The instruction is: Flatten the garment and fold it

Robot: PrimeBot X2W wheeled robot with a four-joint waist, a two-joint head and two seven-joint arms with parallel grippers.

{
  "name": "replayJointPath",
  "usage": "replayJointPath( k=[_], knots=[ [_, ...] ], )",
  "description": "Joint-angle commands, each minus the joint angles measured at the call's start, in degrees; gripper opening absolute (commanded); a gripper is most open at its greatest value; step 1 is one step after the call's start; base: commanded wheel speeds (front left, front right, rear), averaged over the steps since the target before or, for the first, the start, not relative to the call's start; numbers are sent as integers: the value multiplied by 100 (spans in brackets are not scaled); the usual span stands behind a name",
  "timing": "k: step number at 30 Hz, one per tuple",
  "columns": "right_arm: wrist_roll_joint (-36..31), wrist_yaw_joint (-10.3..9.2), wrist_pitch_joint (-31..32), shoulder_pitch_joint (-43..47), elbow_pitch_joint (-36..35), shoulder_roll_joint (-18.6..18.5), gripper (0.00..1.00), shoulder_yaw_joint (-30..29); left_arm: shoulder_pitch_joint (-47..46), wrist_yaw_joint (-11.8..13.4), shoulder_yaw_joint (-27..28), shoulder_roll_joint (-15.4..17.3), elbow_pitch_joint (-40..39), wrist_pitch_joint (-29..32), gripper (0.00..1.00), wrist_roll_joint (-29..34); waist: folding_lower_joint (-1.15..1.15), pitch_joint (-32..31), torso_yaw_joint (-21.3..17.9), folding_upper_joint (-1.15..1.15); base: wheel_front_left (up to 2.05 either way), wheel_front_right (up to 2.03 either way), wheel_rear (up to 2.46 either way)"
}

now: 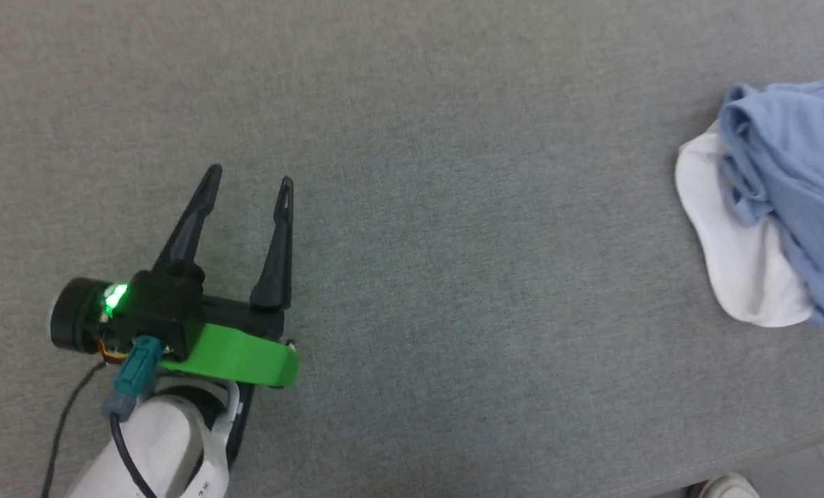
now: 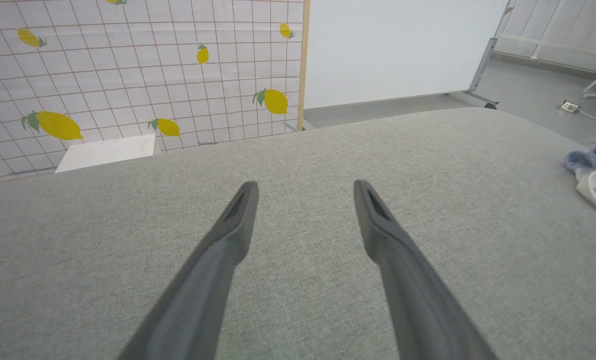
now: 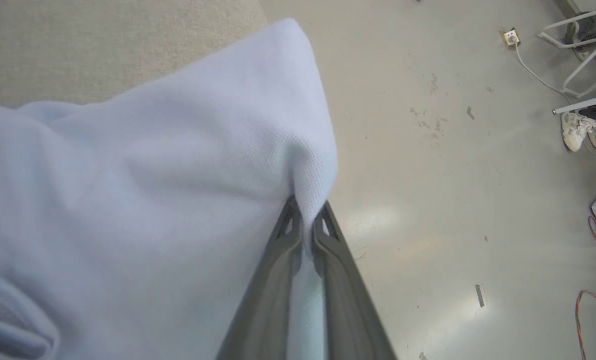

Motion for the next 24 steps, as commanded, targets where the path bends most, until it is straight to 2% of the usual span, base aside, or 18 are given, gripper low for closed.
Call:
replayJointPath(
  k=[1,8,9,10,11,12,18,24],
  knots=[
    [-64,-11,-119,-173,151,43,0,-87,-135,38,15,66,-37,-15,100,115,0,503,46,0,0,0,0],
    [-455,-11,-626,-528,947,94,0,-194,-267,251,152,9,-257,-142,100,226,0,776,116,0,0,0,0],
    [-544,-11,-681,-567,1049,106,19,-176,-280,264,169,9,-301,-214,100,250,0,784,121,0,0,0,0],
    [-590,-11,-722,-603,1129,124,42,-183,-282,274,181,10,-325,-267,100,263,0,780,123,0,0,0,0],
    [-628,-11,-769,-645,1226,147,68,-213,-273,286,201,8,-344,-326,100,265,0,765,124,0,0,0,0],
    [-673,-11,-808,-666,1287,144,100,-220,-258,298,214,13,-341,-352,100,268,0,745,130,0,0,0,0],
    [-803,-11,-1041,-691,1508,49,100,-289,-134,358,303,-77,-263,-654,100,164,0,449,196,0,0,0,0],
    [-758,-11,-1211,-456,1399,86,100,-487,117,481,407,-247,12,-892,100,58,0,-173,303,0,0,0,0]
  ],
)
